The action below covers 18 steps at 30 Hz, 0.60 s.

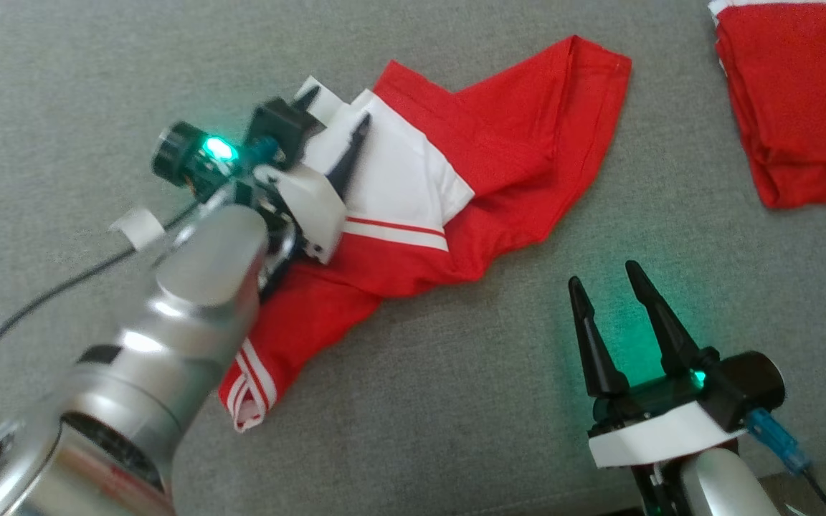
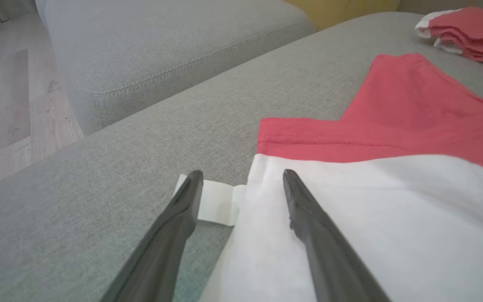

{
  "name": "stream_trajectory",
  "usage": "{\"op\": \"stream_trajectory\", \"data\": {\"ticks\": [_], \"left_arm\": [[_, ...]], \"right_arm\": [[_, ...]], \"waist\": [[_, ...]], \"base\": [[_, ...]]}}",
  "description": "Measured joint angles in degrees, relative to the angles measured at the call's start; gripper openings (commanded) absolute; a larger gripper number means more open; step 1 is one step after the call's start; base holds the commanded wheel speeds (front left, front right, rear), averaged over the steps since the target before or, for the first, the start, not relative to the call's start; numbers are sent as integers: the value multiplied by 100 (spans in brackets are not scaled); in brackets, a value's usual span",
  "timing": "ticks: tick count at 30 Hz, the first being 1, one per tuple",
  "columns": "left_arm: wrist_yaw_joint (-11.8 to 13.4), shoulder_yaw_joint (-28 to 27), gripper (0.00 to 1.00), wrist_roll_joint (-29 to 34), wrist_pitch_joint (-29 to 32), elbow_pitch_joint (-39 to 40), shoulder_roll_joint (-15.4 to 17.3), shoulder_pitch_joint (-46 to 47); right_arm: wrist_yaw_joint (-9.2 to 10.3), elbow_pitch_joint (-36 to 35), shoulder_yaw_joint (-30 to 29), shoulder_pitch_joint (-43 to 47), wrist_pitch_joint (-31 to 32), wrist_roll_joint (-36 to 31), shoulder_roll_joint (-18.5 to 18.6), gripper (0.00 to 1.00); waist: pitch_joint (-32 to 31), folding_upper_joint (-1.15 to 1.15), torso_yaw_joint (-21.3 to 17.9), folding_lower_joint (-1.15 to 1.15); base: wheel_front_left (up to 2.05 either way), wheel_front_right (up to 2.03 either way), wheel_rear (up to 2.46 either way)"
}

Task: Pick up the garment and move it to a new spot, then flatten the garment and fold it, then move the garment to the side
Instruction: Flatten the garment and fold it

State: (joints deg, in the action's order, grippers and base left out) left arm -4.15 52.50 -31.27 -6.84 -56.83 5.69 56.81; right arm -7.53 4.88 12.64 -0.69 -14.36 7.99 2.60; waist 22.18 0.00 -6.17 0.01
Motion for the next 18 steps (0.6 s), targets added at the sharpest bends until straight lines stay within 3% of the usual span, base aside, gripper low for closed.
{"op": "stream_trajectory", "data": {"ticks": [8, 18], "left_arm": [[-296, 114, 100, -104, 14, -754, -108, 455], [-342, 483, 100, -297, -23, -912, -160, 744]], "right_arm": [[0, 1, 20, -249, -1, 16, 0, 100], [0, 1, 2, -262, 0, 16, 0, 100]], "waist": [[289, 0, -150, -1], [438, 0, -235, -1]], "base": [[0, 0, 0], [0, 0, 0]]}}
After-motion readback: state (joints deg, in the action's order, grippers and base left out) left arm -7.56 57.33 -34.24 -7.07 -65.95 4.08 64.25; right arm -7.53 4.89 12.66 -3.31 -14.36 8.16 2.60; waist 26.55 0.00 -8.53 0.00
